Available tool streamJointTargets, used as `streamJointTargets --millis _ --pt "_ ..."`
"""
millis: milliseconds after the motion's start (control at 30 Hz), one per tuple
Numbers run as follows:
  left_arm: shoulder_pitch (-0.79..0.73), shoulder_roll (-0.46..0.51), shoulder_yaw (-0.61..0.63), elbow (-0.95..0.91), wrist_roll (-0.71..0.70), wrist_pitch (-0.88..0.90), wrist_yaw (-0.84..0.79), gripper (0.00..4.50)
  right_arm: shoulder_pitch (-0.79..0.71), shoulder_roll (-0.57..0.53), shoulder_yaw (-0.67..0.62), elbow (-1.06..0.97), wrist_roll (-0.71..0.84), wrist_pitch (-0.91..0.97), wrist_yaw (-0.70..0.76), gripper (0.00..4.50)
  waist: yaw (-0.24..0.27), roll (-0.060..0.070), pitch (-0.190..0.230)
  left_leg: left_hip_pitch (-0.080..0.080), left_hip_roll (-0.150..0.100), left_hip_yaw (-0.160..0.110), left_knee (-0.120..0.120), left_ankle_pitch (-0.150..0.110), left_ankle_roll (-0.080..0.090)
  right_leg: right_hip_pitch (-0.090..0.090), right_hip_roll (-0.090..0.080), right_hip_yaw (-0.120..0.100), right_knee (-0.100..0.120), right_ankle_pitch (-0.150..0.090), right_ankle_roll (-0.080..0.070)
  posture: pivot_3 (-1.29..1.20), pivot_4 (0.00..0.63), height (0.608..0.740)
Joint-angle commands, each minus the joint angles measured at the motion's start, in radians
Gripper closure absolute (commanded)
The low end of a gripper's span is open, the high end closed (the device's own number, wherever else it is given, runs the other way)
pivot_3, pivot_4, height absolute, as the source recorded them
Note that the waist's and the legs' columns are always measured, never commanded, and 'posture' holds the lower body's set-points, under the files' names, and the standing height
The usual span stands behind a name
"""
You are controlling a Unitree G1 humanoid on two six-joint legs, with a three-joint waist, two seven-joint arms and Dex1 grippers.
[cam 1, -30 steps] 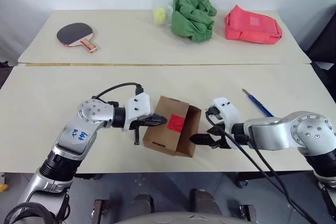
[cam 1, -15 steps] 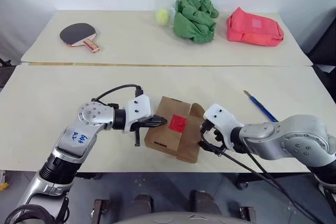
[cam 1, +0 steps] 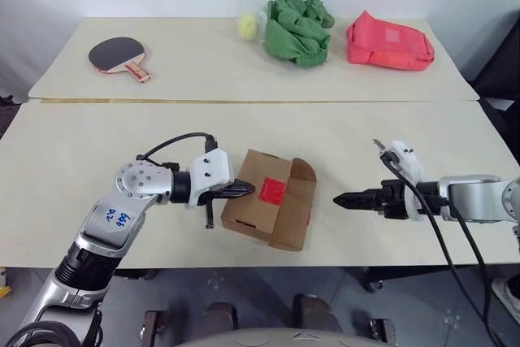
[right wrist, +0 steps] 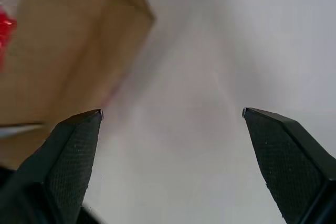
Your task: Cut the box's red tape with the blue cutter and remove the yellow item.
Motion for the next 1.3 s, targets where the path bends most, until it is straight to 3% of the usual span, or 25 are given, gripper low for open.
streamJointTargets --millis 33,200,633,733,967,1300 --pt "0.039 0.006 -0.032 0.012 0.029 0.032 0.009 4.50 0.048 0.018 0.003 0.047 0.249 -0.062 -0.098 0.04 0.000 0.000 0.000 0.000 0.000 0.000 0.000 0.000 0.000 0.000 0.000 0.000 0.000 0.000 0.000 0.00 0.150 0.740" --pt "0.046 0.011 -0.027 0.000 0.026 0.042 0.015 4.50 0.097 0.091 0.073 0.027 0.293 -0.109 -0.169 0.04 -0.002 -0.001 -0.001 0.001 0.000 0.000 0.001 0.000 0.000 0.000 0.000 0.000 0.000 0.000 0.000 0.00 0.150 0.740" --pt "0.051 0.017 -0.017 -0.019 0.023 0.067 0.019 4.50 0.062 0.283 0.160 -0.002 0.295 -0.150 -0.233 0.04 -0.004 -0.001 -0.002 0.002 0.002 0.000 0.000 0.000 0.000 0.000 0.003 0.001 0.001 0.000 -0.001 0.00 0.150 0.740" --pt "0.051 0.018 -0.018 -0.019 0.024 0.068 0.019 4.50 0.078 0.295 0.160 0.009 0.295 -0.154 -0.227 0.61 -0.004 -0.001 -0.002 0.002 0.002 0.000 0.000 0.000 0.000 0.000 0.003 0.001 0.001 0.000 -0.001 0.00 0.150 0.740" --pt "0.048 0.018 -0.018 -0.015 0.025 0.067 0.018 4.50 0.097 0.304 0.172 0.041 0.295 -0.176 -0.272 3.01 -0.004 -0.001 -0.002 0.002 0.002 0.000 0.000 0.000 0.000 0.000 0.003 0.002 0.001 0.000 -0.001 0.00 0.150 0.740" --pt "0.038 0.015 -0.021 -0.003 0.030 0.061 0.014 4.50 0.067 0.381 0.236 0.066 0.277 -0.185 -0.352 3.01 -0.006 0.000 -0.003 0.003 0.003 0.000 0.000 0.000 0.000 0.000 0.003 0.002 0.001 0.000 -0.001 0.00 0.150 0.740"
